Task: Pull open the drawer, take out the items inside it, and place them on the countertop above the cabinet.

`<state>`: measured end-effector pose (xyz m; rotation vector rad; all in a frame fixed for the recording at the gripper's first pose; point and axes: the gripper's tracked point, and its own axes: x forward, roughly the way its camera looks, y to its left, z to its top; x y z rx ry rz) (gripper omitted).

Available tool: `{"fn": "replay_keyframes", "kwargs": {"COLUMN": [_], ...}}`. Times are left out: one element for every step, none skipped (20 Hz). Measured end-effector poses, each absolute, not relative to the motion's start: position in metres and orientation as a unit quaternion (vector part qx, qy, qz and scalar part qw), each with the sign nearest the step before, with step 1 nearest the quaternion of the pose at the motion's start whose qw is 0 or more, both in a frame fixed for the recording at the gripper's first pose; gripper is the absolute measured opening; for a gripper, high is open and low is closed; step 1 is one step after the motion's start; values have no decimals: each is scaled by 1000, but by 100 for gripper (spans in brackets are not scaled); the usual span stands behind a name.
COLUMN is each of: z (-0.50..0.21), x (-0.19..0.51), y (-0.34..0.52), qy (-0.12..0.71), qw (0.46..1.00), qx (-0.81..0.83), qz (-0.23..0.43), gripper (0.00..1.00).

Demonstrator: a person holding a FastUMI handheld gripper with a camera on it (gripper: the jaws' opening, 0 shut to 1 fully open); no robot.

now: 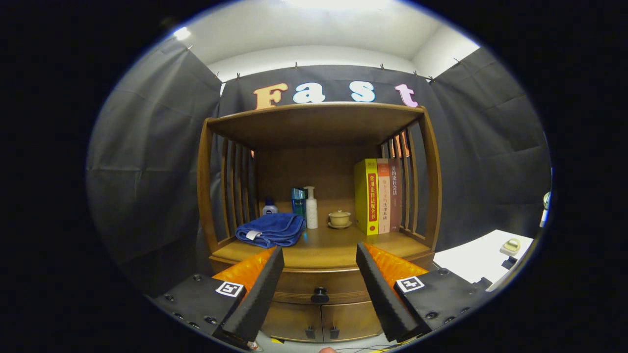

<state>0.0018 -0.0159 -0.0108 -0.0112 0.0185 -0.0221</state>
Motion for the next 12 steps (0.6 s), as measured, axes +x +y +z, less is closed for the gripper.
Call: {"fn": "replay_keyframes", "kwargs": {"z": [-21,-32,-45,-58,-71,-84,-97,-107,-118,-128,-138,-148], "x": [5,7,11,18,22,27,32,38,41,48,53,57], "y": [-17,-17,-18,-18,-17,-17,-17,-17,-17,-18,-20,-21], "qy": [18,29,40,53,66,78,89,99,107,115,123,131], "qw": [1000,1000,999,999,998,997,996,995,994,993,992,991], "qx": [-4,-3,-3,-3,-5,-6,-7,-7,-4,-2,1,6], "qz": [-11,-12,-13,-12,-11,-12,-11,-11,-10,-12,-13,-14], "gripper": [97,97,97,97,97,98,98,98,98,98,98,98]}}
